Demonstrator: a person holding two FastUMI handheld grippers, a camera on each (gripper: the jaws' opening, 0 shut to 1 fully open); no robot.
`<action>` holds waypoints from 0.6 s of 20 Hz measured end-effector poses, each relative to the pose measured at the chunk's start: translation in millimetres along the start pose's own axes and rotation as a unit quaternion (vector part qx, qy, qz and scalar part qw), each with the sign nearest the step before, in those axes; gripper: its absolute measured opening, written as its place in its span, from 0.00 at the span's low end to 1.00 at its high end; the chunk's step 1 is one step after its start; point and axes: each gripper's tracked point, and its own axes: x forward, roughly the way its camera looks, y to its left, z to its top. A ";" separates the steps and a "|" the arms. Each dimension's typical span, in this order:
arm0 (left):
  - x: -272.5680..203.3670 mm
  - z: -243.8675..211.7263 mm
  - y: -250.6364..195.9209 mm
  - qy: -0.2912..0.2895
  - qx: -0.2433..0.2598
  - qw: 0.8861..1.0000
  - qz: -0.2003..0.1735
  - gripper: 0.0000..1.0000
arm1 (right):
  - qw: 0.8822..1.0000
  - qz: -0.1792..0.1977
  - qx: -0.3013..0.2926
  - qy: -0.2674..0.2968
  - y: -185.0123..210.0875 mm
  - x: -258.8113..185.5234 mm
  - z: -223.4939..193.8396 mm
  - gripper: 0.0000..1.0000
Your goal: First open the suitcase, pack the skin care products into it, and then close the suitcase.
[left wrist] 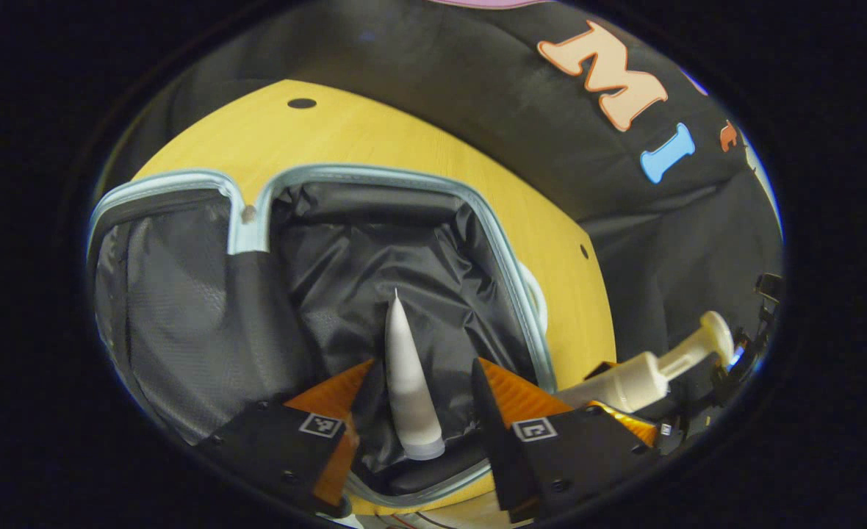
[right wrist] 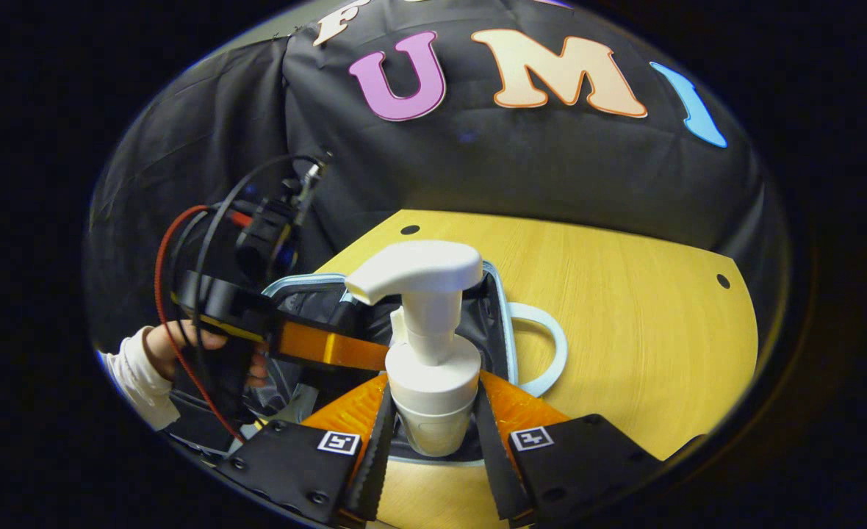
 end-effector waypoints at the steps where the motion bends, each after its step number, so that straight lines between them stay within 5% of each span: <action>1: -12.3 6.3 3.3 -0.020 -0.002 1.000 0.004 0.75 | 1.000 0.003 -0.003 0.009 2.6 6.6 -2.2 0.59; 2: -27.0 12.8 7.0 -0.044 -0.005 0.999 0.007 0.83 | 1.000 0.005 -0.009 0.019 5.8 13.6 -5.9 0.59; 5: -81.6 34.8 26.1 -0.127 -0.027 0.991 0.021 0.88 | 0.998 0.001 -0.029 0.050 6.7 32.5 -20.1 0.58; 12: -224.8 44.7 128.2 -0.269 -0.087 0.954 0.102 0.88 | 0.998 -0.008 -0.010 0.068 3.2 53.1 -29.3 0.60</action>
